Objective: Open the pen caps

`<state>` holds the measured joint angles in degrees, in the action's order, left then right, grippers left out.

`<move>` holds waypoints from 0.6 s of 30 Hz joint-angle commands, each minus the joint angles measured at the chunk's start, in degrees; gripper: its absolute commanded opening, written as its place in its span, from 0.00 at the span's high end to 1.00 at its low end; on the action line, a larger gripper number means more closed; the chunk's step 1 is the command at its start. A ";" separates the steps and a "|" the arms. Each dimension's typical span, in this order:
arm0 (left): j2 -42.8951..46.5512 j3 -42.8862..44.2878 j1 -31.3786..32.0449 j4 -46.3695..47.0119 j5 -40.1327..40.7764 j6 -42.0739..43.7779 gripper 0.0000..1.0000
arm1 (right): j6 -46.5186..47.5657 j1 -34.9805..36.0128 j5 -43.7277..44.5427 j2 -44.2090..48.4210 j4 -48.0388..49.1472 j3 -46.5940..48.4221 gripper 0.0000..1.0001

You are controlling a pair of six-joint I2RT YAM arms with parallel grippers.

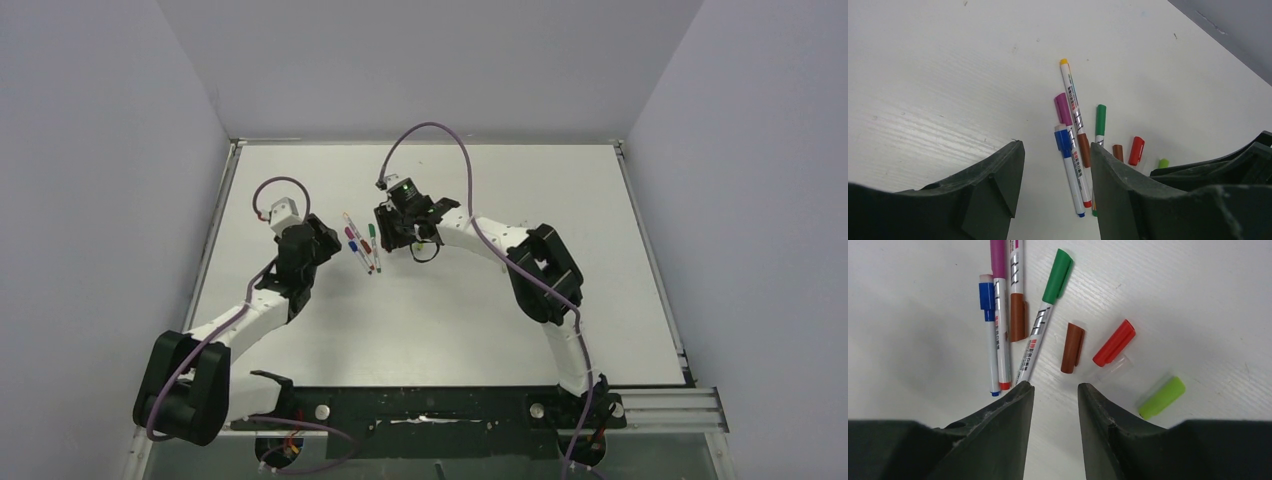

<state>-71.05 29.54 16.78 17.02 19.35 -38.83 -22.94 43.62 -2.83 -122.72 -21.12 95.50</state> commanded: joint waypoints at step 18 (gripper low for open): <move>1.91 -0.16 -0.49 4.43 0.88 -1.12 0.50 | -0.70 4.01 4.69 -5.63 -2.51 9.61 0.62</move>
<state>-70.91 29.10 16.73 17.47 19.55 -39.64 -23.14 46.78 0.32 -128.29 -23.73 101.36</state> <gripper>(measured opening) 0.501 0.388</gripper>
